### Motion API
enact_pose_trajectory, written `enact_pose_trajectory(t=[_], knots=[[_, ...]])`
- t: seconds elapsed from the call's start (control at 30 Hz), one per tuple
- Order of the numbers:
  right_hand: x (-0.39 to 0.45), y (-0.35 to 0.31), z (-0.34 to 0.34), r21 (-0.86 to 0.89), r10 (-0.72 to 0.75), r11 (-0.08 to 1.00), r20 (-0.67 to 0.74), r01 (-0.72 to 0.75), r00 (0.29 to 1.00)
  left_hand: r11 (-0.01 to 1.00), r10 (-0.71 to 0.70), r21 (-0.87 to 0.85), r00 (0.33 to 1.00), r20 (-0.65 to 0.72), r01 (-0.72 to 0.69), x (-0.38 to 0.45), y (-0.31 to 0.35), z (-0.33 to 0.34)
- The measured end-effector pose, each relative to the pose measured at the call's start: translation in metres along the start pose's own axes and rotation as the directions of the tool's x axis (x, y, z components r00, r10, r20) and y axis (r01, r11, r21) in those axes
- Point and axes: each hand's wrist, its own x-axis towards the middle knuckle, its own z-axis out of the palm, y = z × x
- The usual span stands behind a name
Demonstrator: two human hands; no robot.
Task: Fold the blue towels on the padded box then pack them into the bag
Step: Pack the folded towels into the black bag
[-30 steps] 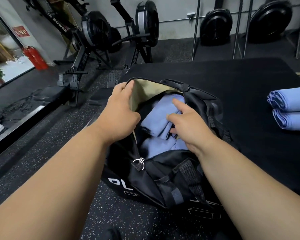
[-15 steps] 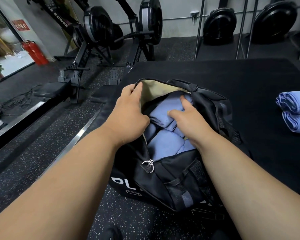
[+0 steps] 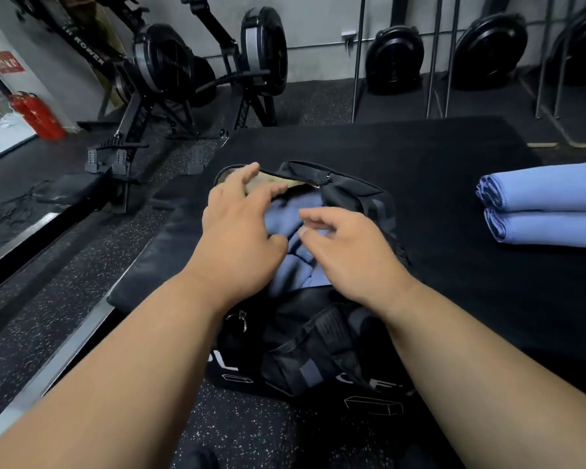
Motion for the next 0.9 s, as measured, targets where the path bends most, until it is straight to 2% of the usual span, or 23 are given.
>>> enact_pose_trajectory(t=[0.17,0.37,0.5,0.63,0.77,0.9], knots=[[-0.017,0.014,-0.049,0.121,-0.027,0.991,-0.205,0.053,0.978,0.993,0.107,-0.067,0.988,0.112,-0.1,-0.002,0.05,0.028],[-0.03,0.055,-0.112,0.146,0.089,0.988,-0.359,-0.039,0.929,0.98,0.184,-0.105,0.968,0.171,-0.168,0.005,0.11,0.067],[-0.033,0.093,-0.162,0.207,0.22,0.97,-0.514,-0.129,0.829,0.981,0.172,-0.128,0.964,0.205,-0.148,0.014,0.143,0.09],[-0.031,0.137,-0.209,0.168,0.256,0.967,-0.654,-0.194,0.711,0.979,0.159,-0.168,0.952,0.261,-0.117,0.03,0.168,0.12],[-0.033,0.168,-0.238,0.169,0.304,0.95,-0.678,-0.261,0.669,0.981,0.114,-0.189,0.927,0.358,-0.048,0.047,0.192,0.15],[-0.032,0.188,-0.254,0.201,0.334,0.942,-0.615,-0.268,0.714,0.955,0.093,-0.292,0.893,0.439,0.045,0.066,0.218,0.178]])
